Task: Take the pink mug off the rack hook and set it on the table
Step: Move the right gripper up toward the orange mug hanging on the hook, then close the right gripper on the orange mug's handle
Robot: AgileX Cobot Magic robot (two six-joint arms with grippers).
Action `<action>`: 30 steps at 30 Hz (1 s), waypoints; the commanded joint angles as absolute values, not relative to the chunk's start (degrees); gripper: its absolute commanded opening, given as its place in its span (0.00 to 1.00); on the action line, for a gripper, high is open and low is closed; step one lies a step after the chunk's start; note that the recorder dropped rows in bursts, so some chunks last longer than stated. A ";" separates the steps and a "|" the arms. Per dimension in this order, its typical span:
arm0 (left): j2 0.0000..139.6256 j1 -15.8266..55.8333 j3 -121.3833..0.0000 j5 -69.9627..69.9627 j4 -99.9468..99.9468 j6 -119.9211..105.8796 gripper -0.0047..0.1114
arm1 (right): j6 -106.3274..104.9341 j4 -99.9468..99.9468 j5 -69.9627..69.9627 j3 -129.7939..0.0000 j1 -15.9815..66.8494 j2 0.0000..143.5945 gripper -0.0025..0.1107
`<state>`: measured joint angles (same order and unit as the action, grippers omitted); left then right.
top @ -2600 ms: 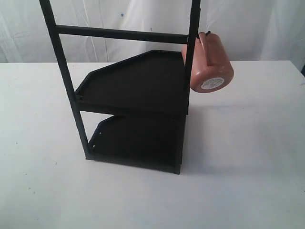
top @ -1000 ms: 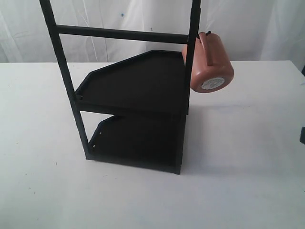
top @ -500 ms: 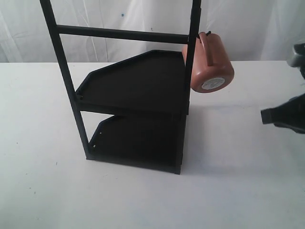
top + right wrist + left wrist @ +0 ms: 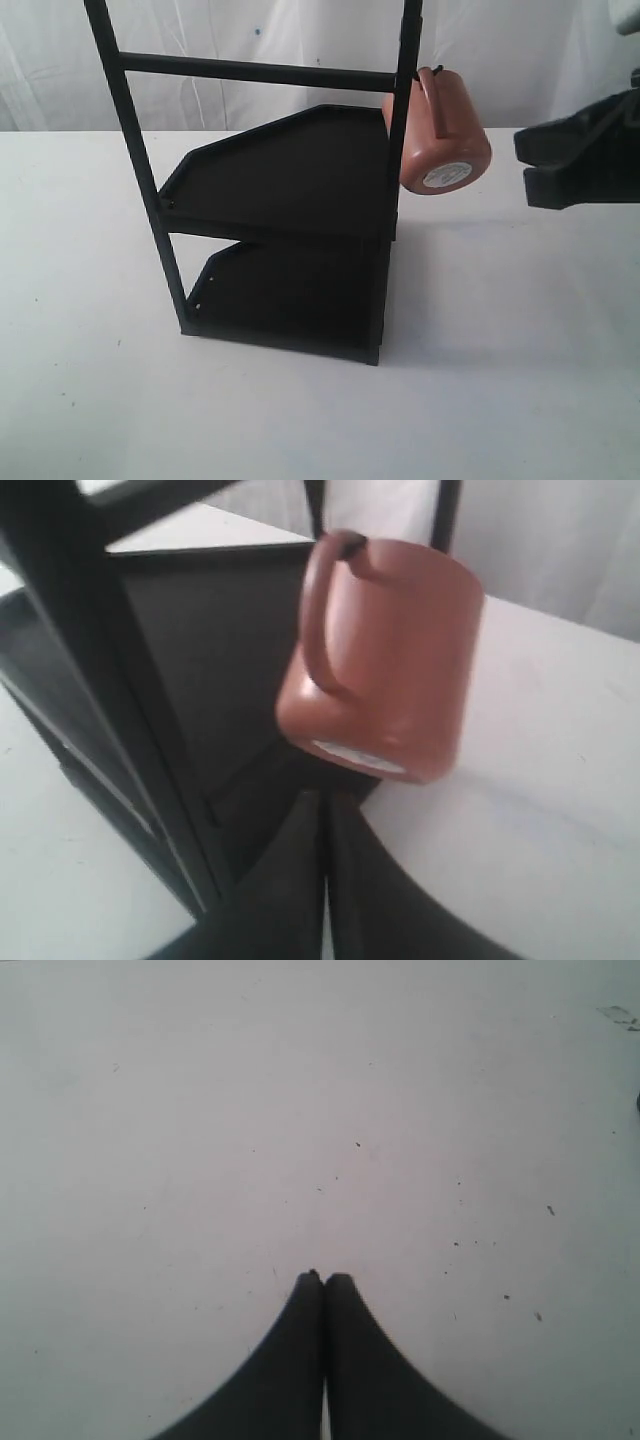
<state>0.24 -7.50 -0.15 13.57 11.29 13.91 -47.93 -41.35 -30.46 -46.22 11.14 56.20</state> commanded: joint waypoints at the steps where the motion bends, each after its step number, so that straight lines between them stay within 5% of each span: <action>1: 0.00 -7.34 0.00 13.32 11.13 13.67 0.04 | -53.82 -46.63 -31.63 -49.47 12.44 56.97 0.05; 17: 0.00 -7.34 0.00 13.32 11.13 13.67 0.04 | -47.49 -46.22 -45.90 -67.09 12.57 71.72 0.38; 30: 0.00 -7.34 0.00 13.32 11.13 13.67 0.04 | -47.49 -45.00 -42.30 -68.27 12.57 77.72 0.39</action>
<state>0.24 -7.50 -0.15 13.57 11.29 13.91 -47.57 -45.01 -42.90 -67.89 12.53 77.25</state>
